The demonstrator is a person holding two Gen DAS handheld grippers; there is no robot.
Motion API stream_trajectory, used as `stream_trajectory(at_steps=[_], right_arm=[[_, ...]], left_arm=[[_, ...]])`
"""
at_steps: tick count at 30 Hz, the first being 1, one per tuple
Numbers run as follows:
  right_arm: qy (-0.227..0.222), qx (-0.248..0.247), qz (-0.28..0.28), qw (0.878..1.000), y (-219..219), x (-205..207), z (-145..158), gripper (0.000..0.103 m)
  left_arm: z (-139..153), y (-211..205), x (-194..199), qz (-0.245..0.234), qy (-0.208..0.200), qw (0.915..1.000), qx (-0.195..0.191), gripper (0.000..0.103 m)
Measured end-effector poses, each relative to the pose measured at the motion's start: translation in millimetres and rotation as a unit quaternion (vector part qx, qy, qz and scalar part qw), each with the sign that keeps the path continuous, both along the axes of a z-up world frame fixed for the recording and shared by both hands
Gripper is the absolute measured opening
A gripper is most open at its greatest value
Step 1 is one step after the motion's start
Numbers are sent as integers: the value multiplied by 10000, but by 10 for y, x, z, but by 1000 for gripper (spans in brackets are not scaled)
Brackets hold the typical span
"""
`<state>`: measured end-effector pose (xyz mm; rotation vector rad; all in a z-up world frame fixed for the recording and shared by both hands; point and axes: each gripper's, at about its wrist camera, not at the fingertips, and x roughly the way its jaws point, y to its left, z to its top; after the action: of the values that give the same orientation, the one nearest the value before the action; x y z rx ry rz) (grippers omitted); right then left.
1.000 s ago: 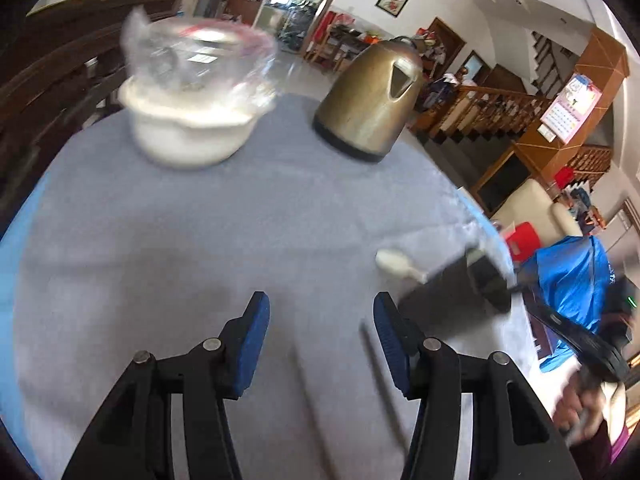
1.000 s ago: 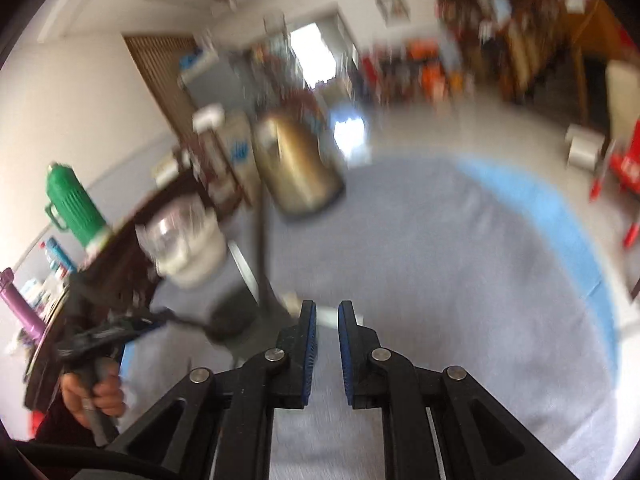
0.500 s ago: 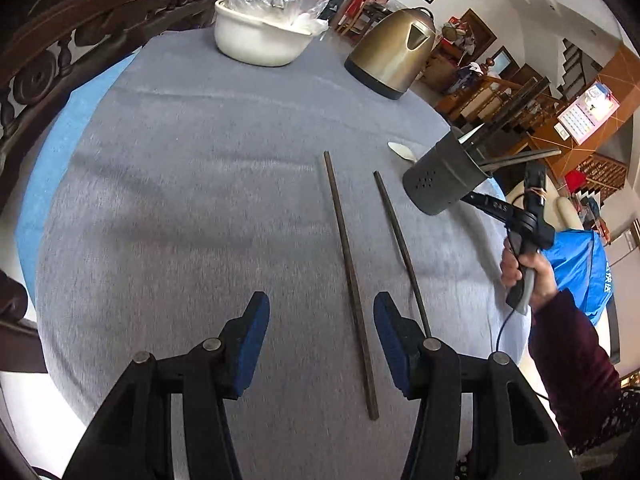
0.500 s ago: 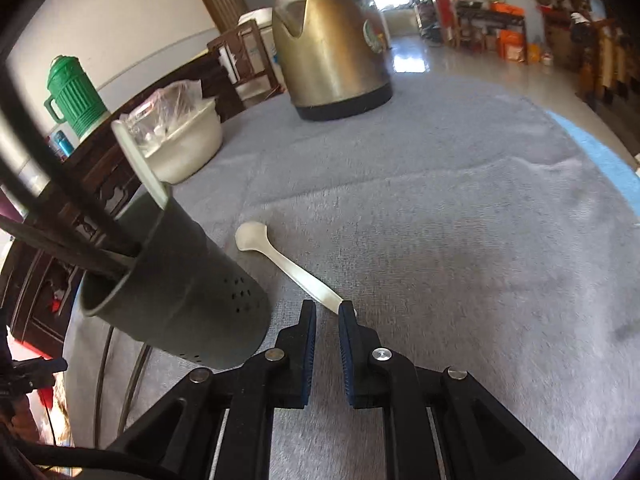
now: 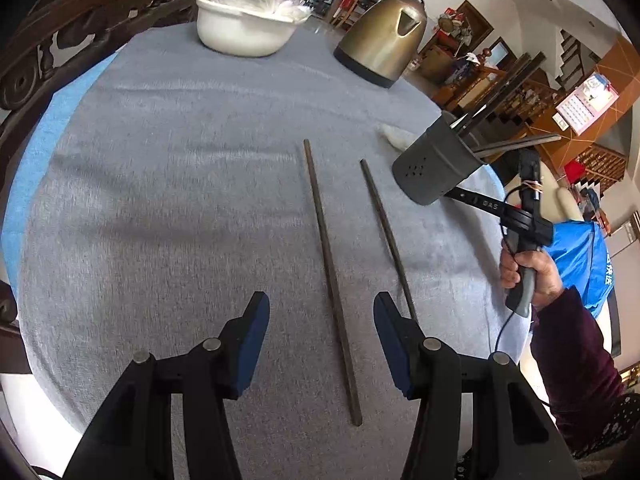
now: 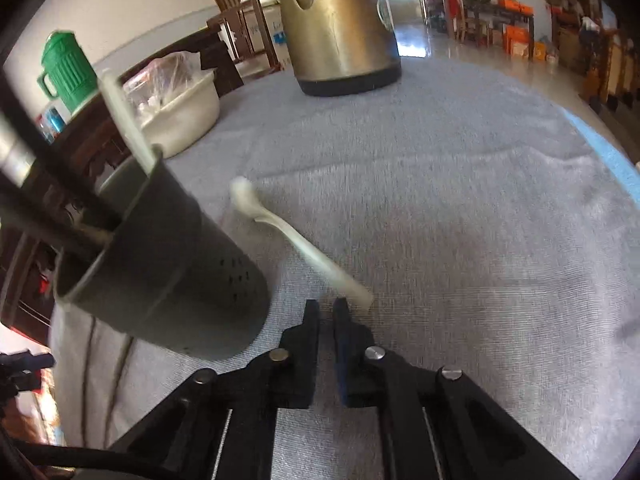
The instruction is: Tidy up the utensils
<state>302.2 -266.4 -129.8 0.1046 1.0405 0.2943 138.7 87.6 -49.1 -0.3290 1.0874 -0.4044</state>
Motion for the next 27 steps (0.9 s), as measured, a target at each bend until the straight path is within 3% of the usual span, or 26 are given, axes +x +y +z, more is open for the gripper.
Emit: stream_trajectory(at_steps=[7,10,12,14,16,19,23,27], right_arm=[[-35,-50,-233,9997,-55,-249,53,6],[-192,229,-429,9986,-139,-277,120,9],[-241,489,-814,9952,-250,-205,159,16],[-278,679,-1024,9920,-313,-115,163,34],[-226,720,-1041,9917,-321,-32,134,37],[-102,731,-1108,9911,-288,114,57,37],[-133,505,-1178,9917,-201,143,13,31],[-17,517,-889,9947,-151,92,12,29]], left_arm=[[46,11,-33,-6,-73,10000,-33,55],[40,7,-23,3,-87,9999,-63,55],[28,2,-19,-11,-68,10000,-62,55],[17,6,-16,-2,-80,10000,-10,55],[0,32,-4,32,-62,10000,-14,55],[-5,41,72,69,-73,9999,82,55],[57,9,316,130,-442,9981,419,55],[70,-86,736,40,-570,9980,283,54]])
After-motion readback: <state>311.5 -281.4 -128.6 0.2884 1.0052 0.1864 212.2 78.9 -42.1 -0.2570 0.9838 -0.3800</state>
